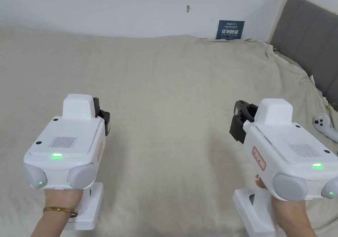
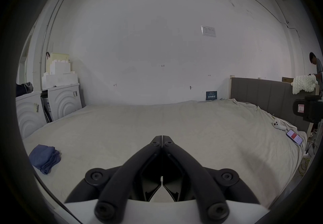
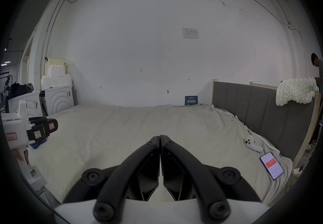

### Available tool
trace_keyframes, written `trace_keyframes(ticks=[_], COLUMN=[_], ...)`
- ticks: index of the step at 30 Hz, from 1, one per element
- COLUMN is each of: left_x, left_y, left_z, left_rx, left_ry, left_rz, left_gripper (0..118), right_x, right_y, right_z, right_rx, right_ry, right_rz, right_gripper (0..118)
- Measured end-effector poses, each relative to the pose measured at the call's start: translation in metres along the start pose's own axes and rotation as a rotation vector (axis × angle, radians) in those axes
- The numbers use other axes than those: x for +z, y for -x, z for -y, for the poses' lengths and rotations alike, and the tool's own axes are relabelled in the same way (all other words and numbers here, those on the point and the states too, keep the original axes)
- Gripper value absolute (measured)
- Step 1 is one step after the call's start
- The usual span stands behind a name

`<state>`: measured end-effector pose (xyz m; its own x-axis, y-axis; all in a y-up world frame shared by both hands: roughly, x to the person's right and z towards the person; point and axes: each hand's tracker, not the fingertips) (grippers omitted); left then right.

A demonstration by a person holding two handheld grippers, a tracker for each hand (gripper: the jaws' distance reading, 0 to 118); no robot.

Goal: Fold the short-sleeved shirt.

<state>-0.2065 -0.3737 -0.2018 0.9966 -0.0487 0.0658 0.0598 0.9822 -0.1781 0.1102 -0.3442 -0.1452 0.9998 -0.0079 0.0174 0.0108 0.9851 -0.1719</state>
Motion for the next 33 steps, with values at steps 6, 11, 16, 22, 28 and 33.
trace_keyframes(ticks=[6,11,16,22,28,33], left_x=[-0.0013,-0.0009,-0.0011,0.0002,0.0005,0.0013], left_y=[0.0011,0.0014,0.0007,-0.0007,-0.0015,-0.0021], left_z=[0.0046,0.0069,0.0091,0.0089,0.0083,0.0072], left_rx=[-0.001,0.010,0.002,-0.003,0.000,-0.006], left_ry=[0.005,0.009,0.014,0.012,0.009,0.003], left_rz=[-0.011,-0.013,-0.012,-0.011,-0.010,-0.006], left_gripper=[0,0,0,0,0,0], right_x=[-0.0065,-0.0094,-0.0101,-0.0099,-0.0084,-0.0065], right_y=[0.0022,0.0017,0.0020,0.0040,0.0054,0.0065], right_z=[0.0029,0.0033,0.0024,0.0016,0.0009,0.0002], right_rx=[-0.006,-0.010,-0.010,-0.006,-0.018,-0.015], right_ry=[0.016,0.018,0.016,0.012,0.013,0.013], right_rz=[-0.007,-0.007,-0.008,-0.009,-0.012,-0.012], right_gripper=[0,0,0,0,0,0])
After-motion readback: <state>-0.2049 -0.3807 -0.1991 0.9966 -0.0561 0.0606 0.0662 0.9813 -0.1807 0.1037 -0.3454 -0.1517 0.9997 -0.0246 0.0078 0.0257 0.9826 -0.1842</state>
